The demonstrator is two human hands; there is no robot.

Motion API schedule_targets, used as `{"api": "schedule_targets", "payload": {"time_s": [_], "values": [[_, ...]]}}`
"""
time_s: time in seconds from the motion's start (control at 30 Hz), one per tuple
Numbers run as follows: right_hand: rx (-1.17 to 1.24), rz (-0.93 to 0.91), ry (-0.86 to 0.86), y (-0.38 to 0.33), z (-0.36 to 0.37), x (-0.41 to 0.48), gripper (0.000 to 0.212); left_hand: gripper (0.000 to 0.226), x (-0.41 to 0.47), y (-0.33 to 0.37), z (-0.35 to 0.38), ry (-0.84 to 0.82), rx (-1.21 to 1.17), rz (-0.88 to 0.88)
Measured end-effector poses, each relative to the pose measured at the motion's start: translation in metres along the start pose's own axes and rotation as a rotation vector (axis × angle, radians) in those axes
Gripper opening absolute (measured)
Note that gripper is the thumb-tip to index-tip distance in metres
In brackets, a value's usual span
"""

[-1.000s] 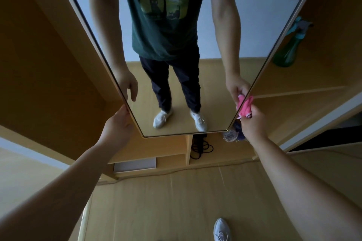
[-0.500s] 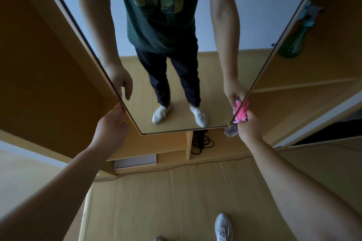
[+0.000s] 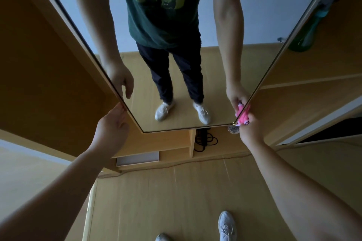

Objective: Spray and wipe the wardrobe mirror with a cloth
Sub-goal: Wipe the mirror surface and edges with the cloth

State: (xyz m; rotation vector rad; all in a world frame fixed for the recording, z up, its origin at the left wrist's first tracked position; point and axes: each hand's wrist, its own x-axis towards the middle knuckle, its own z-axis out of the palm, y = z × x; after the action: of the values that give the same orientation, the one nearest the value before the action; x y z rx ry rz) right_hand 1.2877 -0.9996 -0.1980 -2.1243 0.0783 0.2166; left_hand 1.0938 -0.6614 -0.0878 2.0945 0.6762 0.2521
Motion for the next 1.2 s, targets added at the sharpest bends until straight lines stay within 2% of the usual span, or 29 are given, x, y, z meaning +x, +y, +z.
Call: {"api": "schedule_targets", "payload": {"time_s": [0.13,0.23,0.4,0.5,0.6,0.7,0.83,0.9,1.03,1.2], "values": [[0.064,0.023,-0.021,-0.001,0.0,0.001,0.058,0.062,-0.001,0.001,-0.001,-0.003,-0.018,-0.025],[0.056,0.034,0.021,-0.002,-0.007,-0.003,0.05,0.061,-0.004,0.003,0.0,-0.025,0.03,-0.025],[0.064,0.001,0.082,-0.02,-0.043,-0.03,0.043,0.024,-0.02,0.003,0.006,-0.1,0.303,-0.124],[0.146,-0.087,0.096,-0.051,-0.075,-0.058,0.04,0.014,-0.035,0.02,0.01,-0.152,0.323,-0.076],[0.251,-0.309,0.087,-0.105,-0.108,-0.091,0.028,0.015,-0.042,0.074,0.015,-0.303,0.256,0.002],[0.251,-0.521,-0.01,-0.173,-0.136,-0.122,0.029,0.014,-0.046,0.154,0.016,-0.356,0.148,0.19],[0.198,-0.771,-0.061,-0.251,-0.158,-0.147,0.043,0.019,-0.061,0.261,-0.008,-0.298,-0.128,0.424],[0.178,-0.892,-0.09,-0.286,-0.16,-0.159,0.04,0.025,-0.069,0.299,-0.023,-0.278,-0.193,0.527],[0.248,-0.956,-0.202,-0.342,-0.166,-0.175,0.045,0.038,-0.074,0.337,-0.053,-0.12,-0.336,0.51],[0.327,-1.025,-0.189,-0.392,-0.184,-0.17,0.038,0.022,-0.079,0.35,-0.105,-0.013,-0.443,0.569]]}}
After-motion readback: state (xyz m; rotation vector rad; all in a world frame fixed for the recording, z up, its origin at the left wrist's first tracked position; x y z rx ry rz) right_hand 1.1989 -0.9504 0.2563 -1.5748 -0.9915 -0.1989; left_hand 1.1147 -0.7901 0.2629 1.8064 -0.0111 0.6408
